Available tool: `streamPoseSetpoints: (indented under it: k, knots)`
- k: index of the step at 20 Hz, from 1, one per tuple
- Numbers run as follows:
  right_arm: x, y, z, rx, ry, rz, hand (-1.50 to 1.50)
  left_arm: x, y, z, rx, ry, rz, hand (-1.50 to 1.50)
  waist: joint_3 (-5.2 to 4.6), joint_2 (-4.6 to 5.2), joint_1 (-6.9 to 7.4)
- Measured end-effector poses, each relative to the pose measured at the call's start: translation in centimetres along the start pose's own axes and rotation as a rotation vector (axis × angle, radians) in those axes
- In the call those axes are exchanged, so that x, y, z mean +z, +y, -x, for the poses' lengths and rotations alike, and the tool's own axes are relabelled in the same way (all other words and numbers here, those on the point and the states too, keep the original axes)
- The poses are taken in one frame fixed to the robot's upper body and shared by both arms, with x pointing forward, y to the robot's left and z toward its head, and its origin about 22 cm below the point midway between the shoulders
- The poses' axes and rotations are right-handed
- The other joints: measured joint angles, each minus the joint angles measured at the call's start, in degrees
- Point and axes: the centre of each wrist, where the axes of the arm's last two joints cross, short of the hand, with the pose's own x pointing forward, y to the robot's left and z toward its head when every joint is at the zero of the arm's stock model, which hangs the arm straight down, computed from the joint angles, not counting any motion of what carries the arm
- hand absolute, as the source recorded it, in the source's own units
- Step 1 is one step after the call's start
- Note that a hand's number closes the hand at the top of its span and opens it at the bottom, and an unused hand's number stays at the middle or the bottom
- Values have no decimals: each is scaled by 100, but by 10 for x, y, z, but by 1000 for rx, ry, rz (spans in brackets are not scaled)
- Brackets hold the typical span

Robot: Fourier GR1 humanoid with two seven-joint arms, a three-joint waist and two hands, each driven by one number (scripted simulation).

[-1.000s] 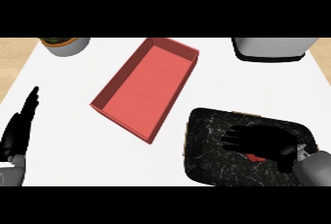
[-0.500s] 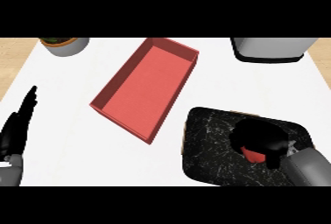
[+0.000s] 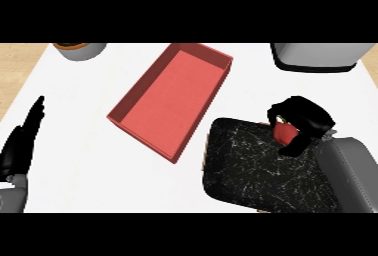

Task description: Pick the bell pepper from the tray and place it in the cardboard box

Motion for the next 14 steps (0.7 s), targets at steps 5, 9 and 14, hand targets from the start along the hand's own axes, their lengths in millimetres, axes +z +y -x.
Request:
streamPoseSetpoints:
  k: [5, 9, 14]
  knots:
    - [-15, -31, 15, -6, 150, 160, 150, -1, -1, -2, -2, -2, 0, 0, 7, -19, -28]
    - [-23, -66, 16, -11, 143, 318, 150, 0, -3, 4, -7, 11, -8, 0, 8, -37, -73]
    - [-40, -99, -3, -17, 19, 465, 150, 0, 1, 3, -7, 13, -12, 0, 7, -52, -94]
